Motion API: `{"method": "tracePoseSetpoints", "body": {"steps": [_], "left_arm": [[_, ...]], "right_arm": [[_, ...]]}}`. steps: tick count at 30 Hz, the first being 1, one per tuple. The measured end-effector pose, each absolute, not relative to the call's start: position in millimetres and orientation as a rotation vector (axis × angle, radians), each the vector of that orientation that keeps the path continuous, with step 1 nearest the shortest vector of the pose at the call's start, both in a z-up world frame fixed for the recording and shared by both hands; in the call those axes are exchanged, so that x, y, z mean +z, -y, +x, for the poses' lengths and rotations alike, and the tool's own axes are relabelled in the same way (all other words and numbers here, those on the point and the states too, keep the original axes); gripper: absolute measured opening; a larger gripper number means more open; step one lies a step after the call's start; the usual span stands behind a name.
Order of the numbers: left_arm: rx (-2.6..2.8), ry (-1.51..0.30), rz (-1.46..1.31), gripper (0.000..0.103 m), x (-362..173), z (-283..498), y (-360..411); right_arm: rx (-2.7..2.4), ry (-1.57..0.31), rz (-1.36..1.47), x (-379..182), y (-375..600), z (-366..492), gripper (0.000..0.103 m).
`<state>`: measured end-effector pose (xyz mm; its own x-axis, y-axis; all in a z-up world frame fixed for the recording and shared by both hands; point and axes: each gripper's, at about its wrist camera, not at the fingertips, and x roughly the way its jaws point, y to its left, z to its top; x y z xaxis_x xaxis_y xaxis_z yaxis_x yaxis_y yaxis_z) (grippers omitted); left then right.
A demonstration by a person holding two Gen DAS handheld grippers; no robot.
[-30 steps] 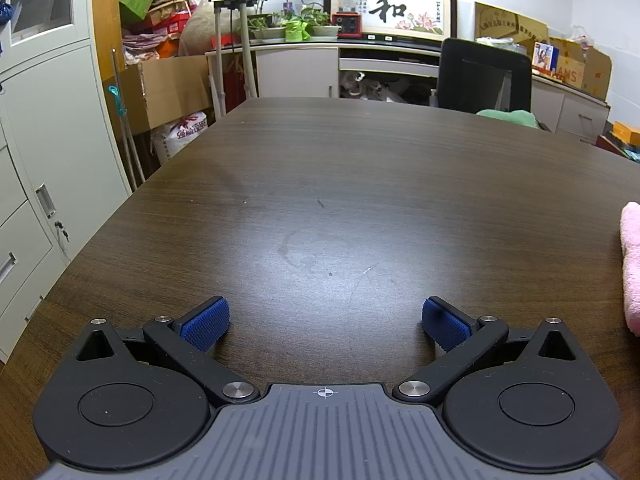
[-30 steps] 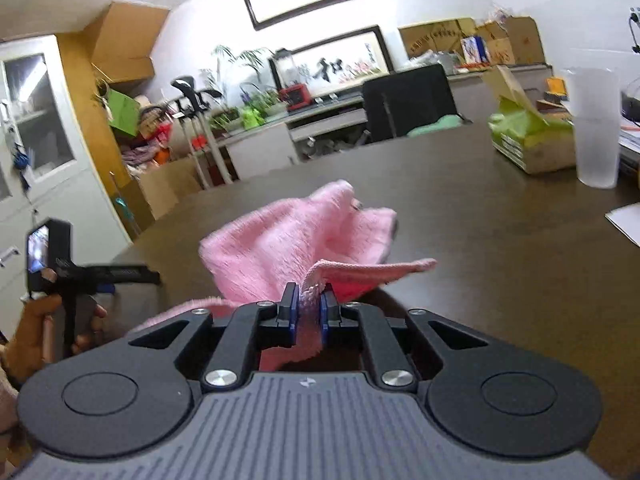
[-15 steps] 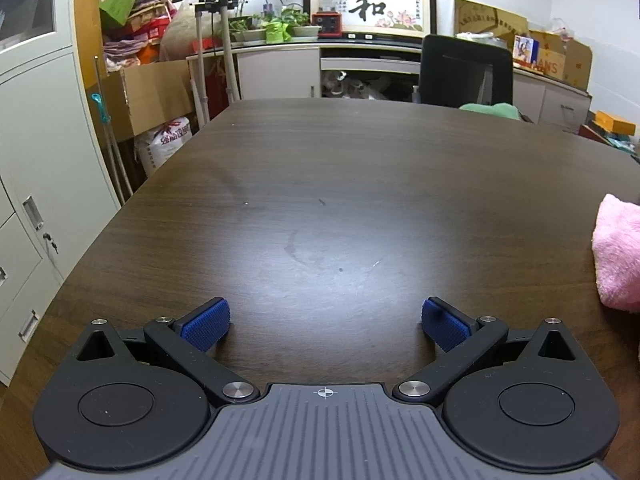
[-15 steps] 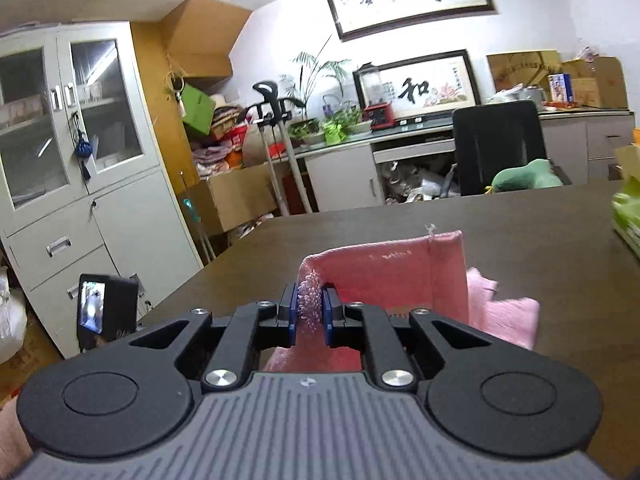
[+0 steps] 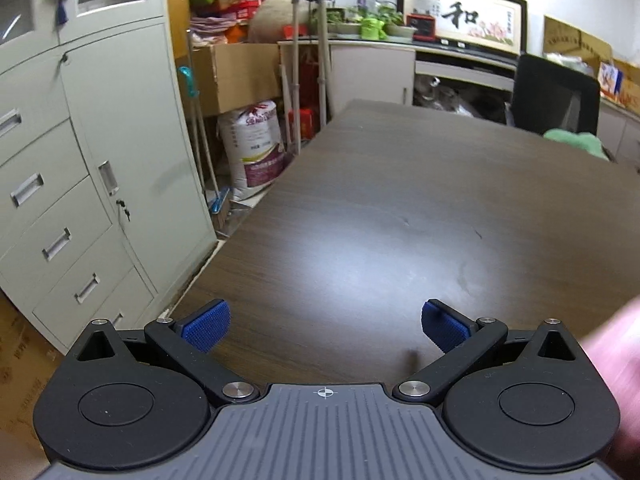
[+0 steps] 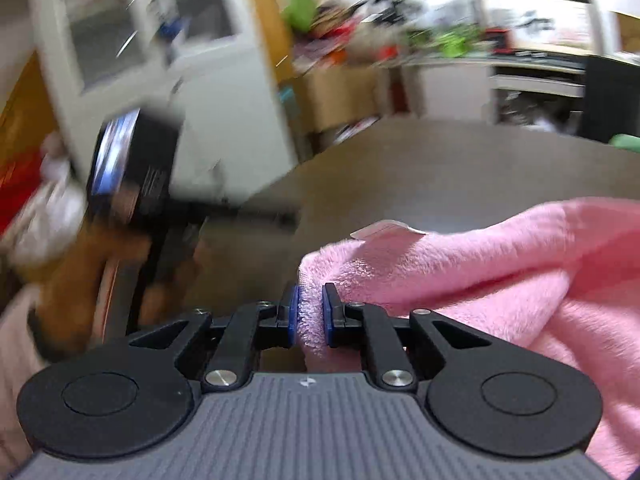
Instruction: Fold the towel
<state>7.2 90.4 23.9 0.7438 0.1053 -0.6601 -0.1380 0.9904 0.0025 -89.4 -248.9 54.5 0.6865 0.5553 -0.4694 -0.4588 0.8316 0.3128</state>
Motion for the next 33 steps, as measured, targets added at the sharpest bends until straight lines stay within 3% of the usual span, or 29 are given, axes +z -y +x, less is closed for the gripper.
{"method": "tracePoseSetpoints", "body": {"steps": [2, 4, 5, 12, 21, 30, 33], "left_arm": [[0.107, -0.717, -0.042, 0.103, 26.6, 6.6, -87.2], [0.051, -0.702, -0.022, 0.103, 30.6, 1.4, -79.1], [0.037, -0.697, -0.017, 0.103, 31.0, -0.7, -77.4], [-0.171, -0.644, 0.051, 0.103, 36.9, -17.7, -53.7], [-0.382, -0.576, 0.240, 0.103, 18.1, -38.5, -5.2], [-0.442, -0.624, 0.268, 0.103, 1.1, -39.7, 7.3], [-0.472, -0.654, 0.232, 0.103, 2.4, -38.3, 0.6]], "right_arm": [[0.579, -0.588, 0.176, 53.9, 252.6, -95.7, 0.022], [0.587, -0.594, 0.177, 53.2, 256.3, -101.9, 0.042], [0.591, -0.597, 0.177, 52.9, 258.2, -105.0, 0.046], [0.618, -0.618, 0.179, 50.6, 271.2, -126.8, 0.047], [0.393, -0.648, 0.173, 52.4, 331.7, -173.8, 0.057], [0.346, -0.689, 0.177, 42.0, 342.8, -196.8, 0.059], [0.344, -0.694, 0.173, 39.6, 342.1, -200.6, 0.064]]}}
